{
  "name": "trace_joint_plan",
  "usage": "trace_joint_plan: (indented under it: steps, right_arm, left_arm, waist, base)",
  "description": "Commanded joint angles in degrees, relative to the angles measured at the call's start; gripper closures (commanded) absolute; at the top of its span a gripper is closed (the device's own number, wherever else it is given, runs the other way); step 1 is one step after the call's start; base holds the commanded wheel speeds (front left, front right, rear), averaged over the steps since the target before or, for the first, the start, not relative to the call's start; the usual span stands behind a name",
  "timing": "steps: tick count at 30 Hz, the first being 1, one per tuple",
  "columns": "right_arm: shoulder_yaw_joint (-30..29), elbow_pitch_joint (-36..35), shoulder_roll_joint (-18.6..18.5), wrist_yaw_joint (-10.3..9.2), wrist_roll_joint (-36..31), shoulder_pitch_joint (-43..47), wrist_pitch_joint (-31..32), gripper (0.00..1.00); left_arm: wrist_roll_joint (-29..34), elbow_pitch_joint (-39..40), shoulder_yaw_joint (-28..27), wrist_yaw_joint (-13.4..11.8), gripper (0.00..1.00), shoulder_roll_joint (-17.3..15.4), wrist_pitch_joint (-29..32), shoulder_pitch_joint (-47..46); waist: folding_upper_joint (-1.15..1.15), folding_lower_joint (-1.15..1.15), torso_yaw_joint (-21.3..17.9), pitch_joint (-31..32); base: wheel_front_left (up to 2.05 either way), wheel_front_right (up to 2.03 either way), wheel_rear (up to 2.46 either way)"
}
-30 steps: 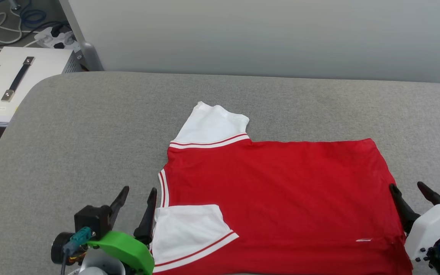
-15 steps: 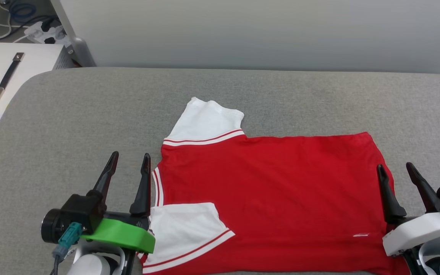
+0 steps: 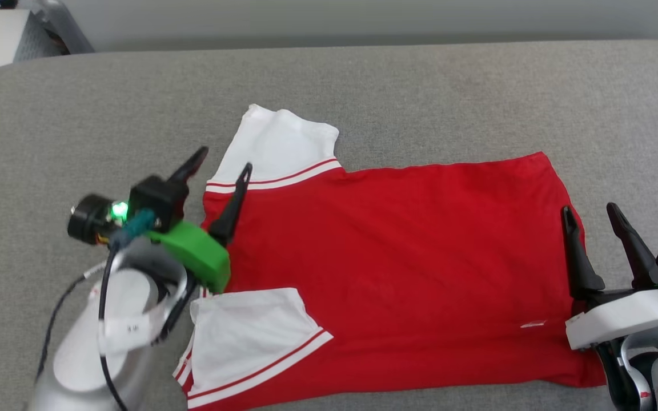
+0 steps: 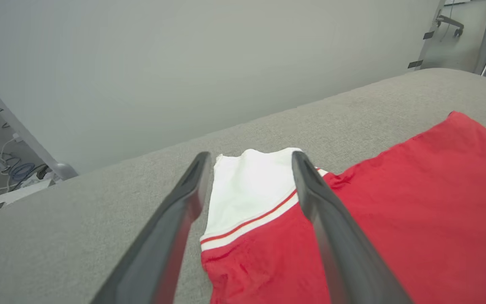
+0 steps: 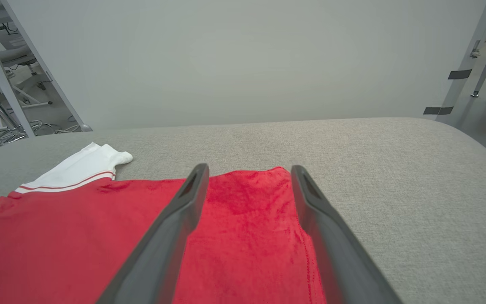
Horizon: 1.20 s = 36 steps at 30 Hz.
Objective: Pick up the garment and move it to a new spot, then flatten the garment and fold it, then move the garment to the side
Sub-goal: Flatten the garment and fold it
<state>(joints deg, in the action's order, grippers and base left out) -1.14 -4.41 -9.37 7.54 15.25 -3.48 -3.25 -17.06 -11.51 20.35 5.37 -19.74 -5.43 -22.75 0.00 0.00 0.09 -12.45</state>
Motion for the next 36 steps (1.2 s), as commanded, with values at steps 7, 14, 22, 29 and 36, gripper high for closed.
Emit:
trace_joint_plan:
  steps: [7, 14, 22, 29, 36]
  right_arm:
    - [0.90, -2.10, 0.56, -0.05, -0.59, -3.83, 0.03, 0.00]
    - [2.50, -2.66, 1.13, -0.05, -0.51, -6.65, -0.66, 0.00]
    - [3.68, -2.38, 1.39, -0.05, -0.43, -8.58, -1.73, 0.00]
    - [4.56, -2.34, 1.18, -0.05, -0.44, -8.92, -1.98, 0.00]
    - [4.18, -2.32, 0.91, -0.05, -0.74, -9.10, -1.74, 0.00]
  left_arm:
    - [-5.63, -8.62, 6.52, 2.05, 0.00, -4.13, 18.44, -20.44]
    - [-17.26, -16.67, 14.24, 2.10, 0.00, -8.77, 30.19, -35.63]
    - [-23.01, -25.60, 19.80, 2.11, 0.00, -11.68, 37.14, -43.01]
    - [-25.28, -29.42, 23.40, 2.11, 0.00, -11.46, 35.69, -44.33]
    - [-28.49, -33.80, 24.84, 2.12, 1.00, -9.62, 36.36, -43.78]
  waist:
    - [0.00, 0.00, -4.63, -8.96]
    - [0.00, 0.00, -7.39, -14.06]
    - [0.00, 0.00, -9.54, -17.73]
    - [0.00, 0.00, -9.93, -18.75]
    - [0.00, 0.00, -9.29, -18.01]
  base:
    - [0.00, 0.00, 0.00]
    - [0.00, 0.00, 0.00]
    - [0.00, 0.00, 0.00]
    - [0.00, 0.00, 0.00]
    - [0.00, 0.00, 0.00]
